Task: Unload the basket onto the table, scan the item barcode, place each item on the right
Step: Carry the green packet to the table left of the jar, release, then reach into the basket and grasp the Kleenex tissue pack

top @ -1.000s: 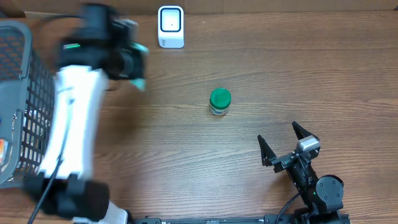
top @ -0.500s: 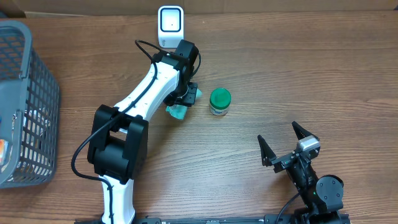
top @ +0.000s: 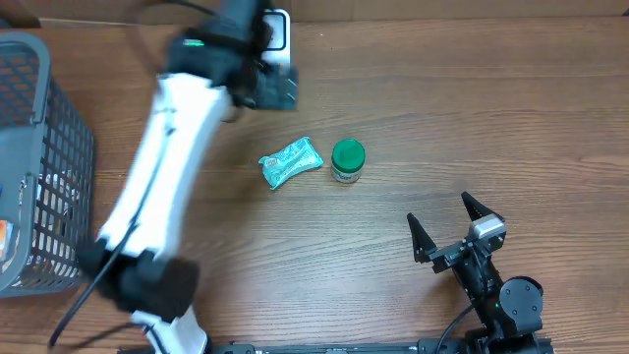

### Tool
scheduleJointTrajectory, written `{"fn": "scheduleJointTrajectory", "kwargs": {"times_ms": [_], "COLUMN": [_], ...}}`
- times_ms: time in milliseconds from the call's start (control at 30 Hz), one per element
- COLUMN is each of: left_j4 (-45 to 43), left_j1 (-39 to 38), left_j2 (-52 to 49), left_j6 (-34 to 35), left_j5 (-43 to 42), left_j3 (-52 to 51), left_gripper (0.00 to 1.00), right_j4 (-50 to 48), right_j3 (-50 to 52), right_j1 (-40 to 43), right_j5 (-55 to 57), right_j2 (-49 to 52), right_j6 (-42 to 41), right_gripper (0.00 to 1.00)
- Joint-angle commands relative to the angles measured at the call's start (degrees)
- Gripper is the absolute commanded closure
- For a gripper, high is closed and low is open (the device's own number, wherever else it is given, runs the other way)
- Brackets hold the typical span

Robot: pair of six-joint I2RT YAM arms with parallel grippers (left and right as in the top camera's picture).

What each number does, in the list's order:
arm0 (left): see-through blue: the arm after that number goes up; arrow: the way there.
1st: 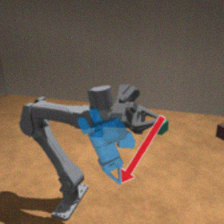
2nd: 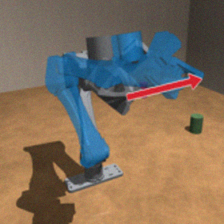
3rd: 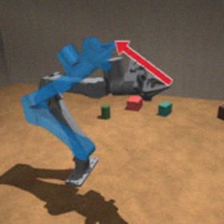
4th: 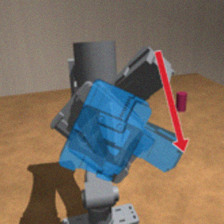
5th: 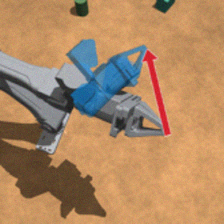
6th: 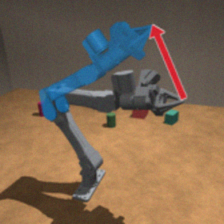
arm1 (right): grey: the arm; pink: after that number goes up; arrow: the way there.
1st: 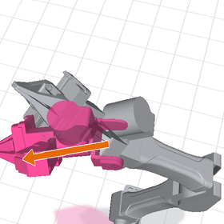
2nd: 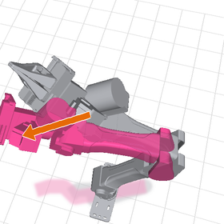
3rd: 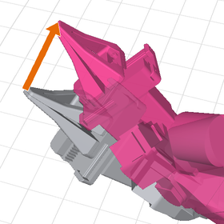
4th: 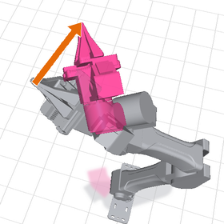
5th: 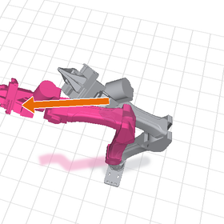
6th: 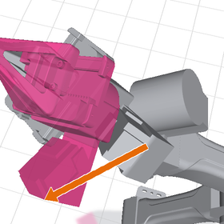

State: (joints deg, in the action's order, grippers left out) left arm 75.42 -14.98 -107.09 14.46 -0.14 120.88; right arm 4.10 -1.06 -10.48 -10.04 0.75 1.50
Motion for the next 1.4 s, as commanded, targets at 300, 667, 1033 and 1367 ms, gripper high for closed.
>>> {"fn": "scheduleJointTrajectory", "kwargs": {"times_ms": [300,667,1033,1367], "left_j4": [7.3,-12.8,-37.4,-44.7], "left_j1": [42.8,62.9,64.6,64.6], "left_j2": [13.4,10.8,2.9,-7.0], "left_j6": [-2.3,-5.5,-31.4,-45.4], "left_j5": [4.0,5.7,7.2,11.3], "left_j3": [6.0,-16.8,-32.5,-32.5], "left_gripper": [0.05,0.02,0.02,0.04], "right_j4": [-0.2,-0.2,-0.2,-0.2], "right_j3": [0.6,0.6,0.6,0.6], "right_j1": [0.4,0.4,0.4,0.4], "right_j5": [0.6,0.6,0.6,0.6], "right_j2": [-0.2,-0.2,-0.2,-0.2], "right_j6": [-0.1,-0.1,-0.1,-0.1], "right_gripper": [0.00,0.00,0.00,0.00]}}
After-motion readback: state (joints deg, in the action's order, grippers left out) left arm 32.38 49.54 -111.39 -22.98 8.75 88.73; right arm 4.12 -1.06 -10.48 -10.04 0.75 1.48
